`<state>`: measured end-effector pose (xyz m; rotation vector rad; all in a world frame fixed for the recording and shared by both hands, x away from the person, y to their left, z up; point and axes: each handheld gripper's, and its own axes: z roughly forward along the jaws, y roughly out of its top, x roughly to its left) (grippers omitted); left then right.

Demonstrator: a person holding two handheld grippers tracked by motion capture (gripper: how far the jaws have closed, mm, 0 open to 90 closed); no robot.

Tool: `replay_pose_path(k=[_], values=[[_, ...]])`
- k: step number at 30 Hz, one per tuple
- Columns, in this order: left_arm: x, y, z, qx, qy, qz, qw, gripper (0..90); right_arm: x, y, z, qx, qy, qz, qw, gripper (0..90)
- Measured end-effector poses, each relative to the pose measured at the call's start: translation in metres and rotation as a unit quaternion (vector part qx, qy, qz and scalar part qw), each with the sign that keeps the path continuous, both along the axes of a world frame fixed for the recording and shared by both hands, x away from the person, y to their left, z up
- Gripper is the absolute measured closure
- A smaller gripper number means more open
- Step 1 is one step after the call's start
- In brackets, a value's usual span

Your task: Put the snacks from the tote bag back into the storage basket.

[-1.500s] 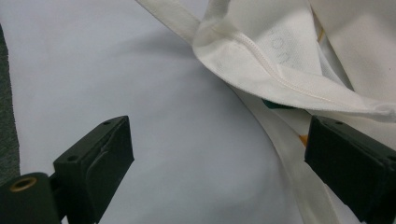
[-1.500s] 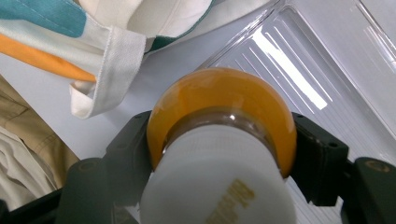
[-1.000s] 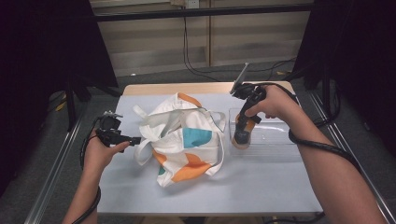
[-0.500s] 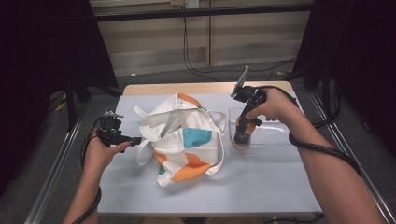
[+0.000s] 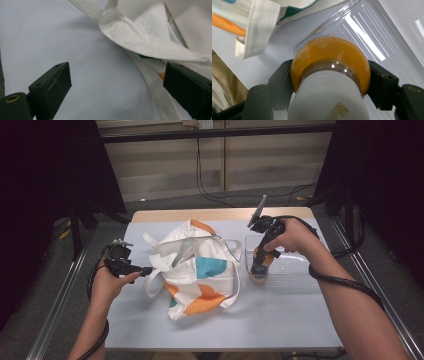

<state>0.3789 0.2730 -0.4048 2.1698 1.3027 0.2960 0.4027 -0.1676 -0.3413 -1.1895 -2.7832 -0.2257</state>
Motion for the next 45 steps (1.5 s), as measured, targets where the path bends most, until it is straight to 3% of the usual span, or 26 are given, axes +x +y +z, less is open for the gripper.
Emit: replay_pose_path(k=[17,34,45], values=[[-0.001,0.002,0.002,-0.004,0.002,-0.003,1.0000,7.7,0.000,0.002,-0.009,0.001,-0.007,0.013,0.9999,30.4],[-0.004,0.000,0.002,-0.005,-0.005,0.004,1.0000,7.7,-0.003,0.000,-0.010,0.018,-0.012,-0.004,0.9998,29.6],[-0.004,-0.002,0.004,-0.001,-0.008,-0.002,1.0000,7.7,-0.010,-0.012,-0.002,0.026,-0.034,-0.027,0.9987,17.1]])
